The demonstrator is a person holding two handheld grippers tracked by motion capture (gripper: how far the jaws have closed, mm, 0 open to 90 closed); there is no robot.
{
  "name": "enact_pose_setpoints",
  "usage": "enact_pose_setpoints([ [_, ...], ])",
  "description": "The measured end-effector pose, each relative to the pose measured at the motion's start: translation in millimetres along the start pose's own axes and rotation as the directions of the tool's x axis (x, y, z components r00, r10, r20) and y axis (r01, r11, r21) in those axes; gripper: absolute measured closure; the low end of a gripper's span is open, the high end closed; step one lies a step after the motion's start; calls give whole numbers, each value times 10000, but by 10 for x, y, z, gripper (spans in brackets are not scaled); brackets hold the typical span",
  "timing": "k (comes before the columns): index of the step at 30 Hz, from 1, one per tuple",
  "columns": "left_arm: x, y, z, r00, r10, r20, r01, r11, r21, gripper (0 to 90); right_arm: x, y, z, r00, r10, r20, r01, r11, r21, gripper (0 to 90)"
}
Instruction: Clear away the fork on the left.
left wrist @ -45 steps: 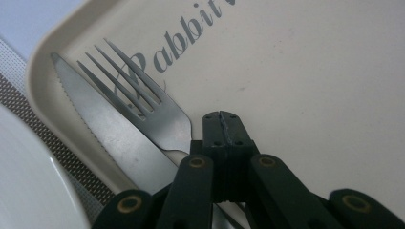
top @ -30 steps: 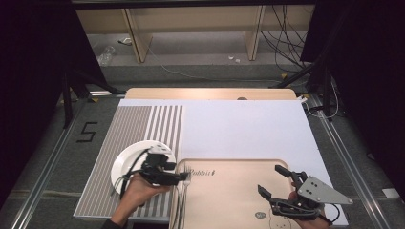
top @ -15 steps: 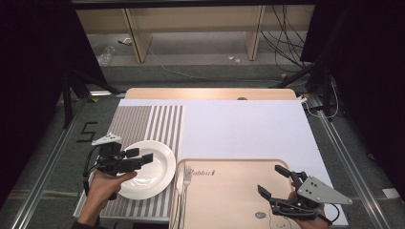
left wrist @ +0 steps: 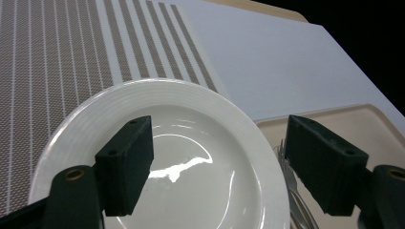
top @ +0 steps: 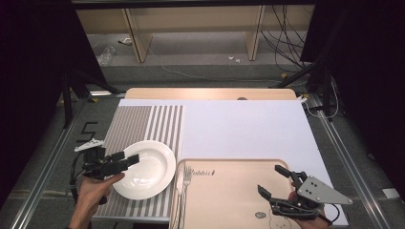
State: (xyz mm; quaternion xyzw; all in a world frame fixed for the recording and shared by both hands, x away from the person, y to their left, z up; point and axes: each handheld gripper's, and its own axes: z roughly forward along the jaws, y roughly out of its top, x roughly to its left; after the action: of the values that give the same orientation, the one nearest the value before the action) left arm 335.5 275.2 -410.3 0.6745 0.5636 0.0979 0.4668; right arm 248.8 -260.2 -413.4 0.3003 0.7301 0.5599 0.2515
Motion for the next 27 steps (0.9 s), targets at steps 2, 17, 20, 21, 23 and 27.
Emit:
enact_pose_setpoints([
  [2, 46, -26, -21, 9998, -92, -153, 92, 9999, -46, 246, -1, 0, -2, 10000, -12, 2, 12, 10000, 17, 199],
  [17, 394, -276, -160, 9874, -1412, -712, 1405, 9900, -142, 232, 1, 2, -2, 10000, -11, -13, 11, 10000, 9, 199],
  [20, 466, -324, -184, 9788, -1961, -590, 1953, 9806, -182, 232, 2, 2, -1, 10000, -21, -26, 21, 10000, 17, 199],
  [21, 484, -334, -191, 9762, -2077, -632, 2064, 9781, -256, 232, 3, 2, -3, 10000, -29, -30, 29, 10000, 27, 199],
  [23, 517, -340, -205, 9742, -2138, -723, 2122, 9768, -293, 235, 4, 3, -5, 10000, -43, -32, 43, 10000, 52, 199],
  [27, 585, -367, -191, 9693, -2294, -888, 2292, 9733, -126, 236, 3, 3, 1, 10000, -51, -40, 51, 10000, 15, 199],
])
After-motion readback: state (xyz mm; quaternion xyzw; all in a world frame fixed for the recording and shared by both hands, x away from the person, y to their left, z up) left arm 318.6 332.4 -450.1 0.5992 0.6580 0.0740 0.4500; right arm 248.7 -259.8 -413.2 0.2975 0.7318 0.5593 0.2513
